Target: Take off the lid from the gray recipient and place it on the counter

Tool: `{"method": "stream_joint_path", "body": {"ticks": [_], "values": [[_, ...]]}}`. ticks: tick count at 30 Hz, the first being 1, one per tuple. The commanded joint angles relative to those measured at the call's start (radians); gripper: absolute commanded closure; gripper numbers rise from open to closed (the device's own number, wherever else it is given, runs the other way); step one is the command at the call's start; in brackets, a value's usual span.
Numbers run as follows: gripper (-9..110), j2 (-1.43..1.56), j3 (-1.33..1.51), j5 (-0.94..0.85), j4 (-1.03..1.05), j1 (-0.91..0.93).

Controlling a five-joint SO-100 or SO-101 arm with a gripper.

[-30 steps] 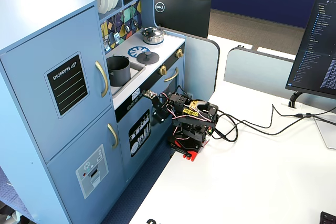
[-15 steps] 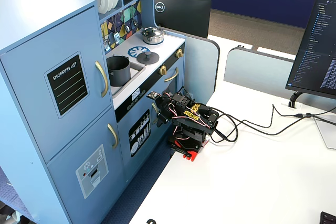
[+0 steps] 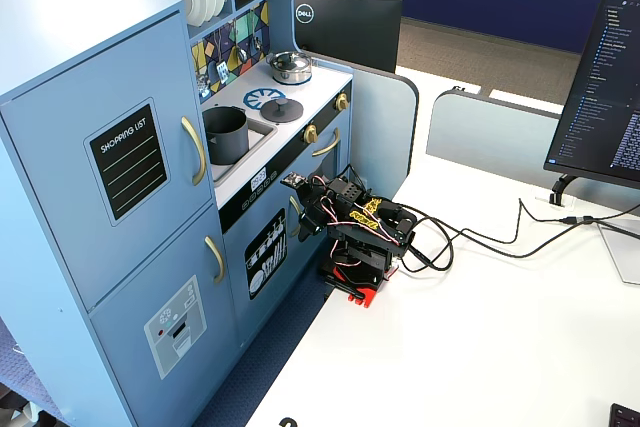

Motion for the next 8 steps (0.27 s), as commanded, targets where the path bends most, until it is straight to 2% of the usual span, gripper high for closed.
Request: {"method": "stream_joint_path", "body": {"ticks": [1, 8], "values": [[98, -0.006, -0.002, 0.026, 0.175, 0.014], [97, -0.006, -0.002, 0.026, 0.175, 0.014]]}}
